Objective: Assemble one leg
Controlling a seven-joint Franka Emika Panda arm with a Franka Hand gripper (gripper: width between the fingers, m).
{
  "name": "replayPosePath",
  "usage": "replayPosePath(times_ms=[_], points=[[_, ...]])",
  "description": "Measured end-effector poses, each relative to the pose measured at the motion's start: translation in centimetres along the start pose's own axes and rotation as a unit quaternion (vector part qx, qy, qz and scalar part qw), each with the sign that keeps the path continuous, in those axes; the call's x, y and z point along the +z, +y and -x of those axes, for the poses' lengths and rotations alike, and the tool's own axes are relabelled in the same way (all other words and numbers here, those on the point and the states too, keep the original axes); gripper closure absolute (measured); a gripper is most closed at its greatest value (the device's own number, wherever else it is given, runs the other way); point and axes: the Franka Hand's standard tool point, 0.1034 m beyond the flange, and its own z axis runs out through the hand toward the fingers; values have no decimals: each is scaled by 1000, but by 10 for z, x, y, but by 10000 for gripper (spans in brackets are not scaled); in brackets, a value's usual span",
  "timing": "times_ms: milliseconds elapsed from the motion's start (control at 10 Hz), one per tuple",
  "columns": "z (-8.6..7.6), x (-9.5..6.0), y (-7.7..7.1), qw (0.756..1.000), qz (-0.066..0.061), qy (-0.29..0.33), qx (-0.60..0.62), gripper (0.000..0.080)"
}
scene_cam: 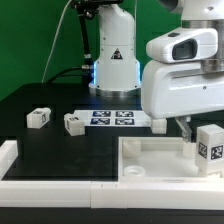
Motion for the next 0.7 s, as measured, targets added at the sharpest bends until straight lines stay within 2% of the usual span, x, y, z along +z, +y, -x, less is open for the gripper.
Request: replayPosePath(times_ms=[100,200,400,500,700], points=[[0,0,0,1000,0,0,3,374],[0,0,0,1000,0,0,17,510],[0,0,-1,998,0,1,65,509],[0,1,-1,985,2,3,171,509],[-1,1,-1,954,5,5,300,509]])
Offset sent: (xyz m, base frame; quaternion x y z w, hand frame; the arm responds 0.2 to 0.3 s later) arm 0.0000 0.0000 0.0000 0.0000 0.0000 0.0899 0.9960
